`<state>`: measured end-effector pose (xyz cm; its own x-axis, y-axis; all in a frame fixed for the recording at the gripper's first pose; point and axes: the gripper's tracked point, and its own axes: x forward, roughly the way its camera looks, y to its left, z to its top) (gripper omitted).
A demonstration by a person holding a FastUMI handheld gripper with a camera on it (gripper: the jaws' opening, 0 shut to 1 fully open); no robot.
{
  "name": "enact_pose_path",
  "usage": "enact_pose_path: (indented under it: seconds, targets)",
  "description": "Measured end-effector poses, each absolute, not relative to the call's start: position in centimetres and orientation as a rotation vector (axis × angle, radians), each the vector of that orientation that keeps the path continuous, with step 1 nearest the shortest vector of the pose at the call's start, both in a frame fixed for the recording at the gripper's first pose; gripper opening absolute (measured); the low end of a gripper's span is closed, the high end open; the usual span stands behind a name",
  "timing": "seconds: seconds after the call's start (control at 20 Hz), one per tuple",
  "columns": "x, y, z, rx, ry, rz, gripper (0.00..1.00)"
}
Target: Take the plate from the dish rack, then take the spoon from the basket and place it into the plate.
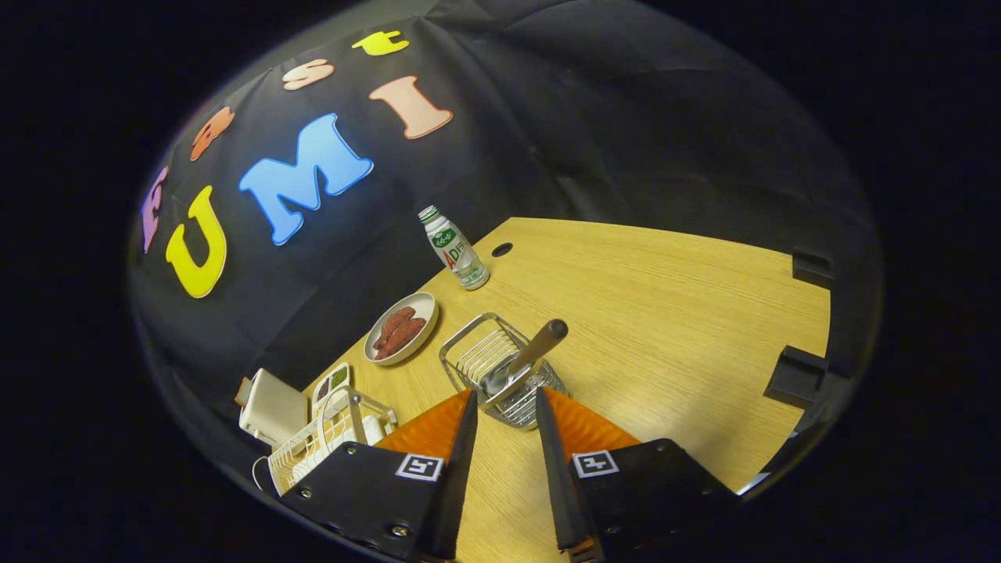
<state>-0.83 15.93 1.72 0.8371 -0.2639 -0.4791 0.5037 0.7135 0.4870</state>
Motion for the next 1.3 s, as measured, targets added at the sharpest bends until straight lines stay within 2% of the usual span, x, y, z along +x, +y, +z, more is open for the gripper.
enact_pose_path:
  seconds: [0.65,0.75,0.8,0.85,0.95,1.3]
  targets:
    - [3.0,11.5,0.9,0.641,0.372,-0.497,0.46]
    - [3.4,11.3,0.8,0.633,0.369,-0.504,0.23]
    - [3.5,11.1,0.9,0.627,0.363,-0.506,0.23]
    - [4.2,11.6,2.2,0.655,0.309,-0.444,0.23]
    - [5.2,12.0,2.1,0.613,0.309,-0.418,0.05]
    - [6.2,12.6,3.6,0.501,0.313,-0.401,0.01]
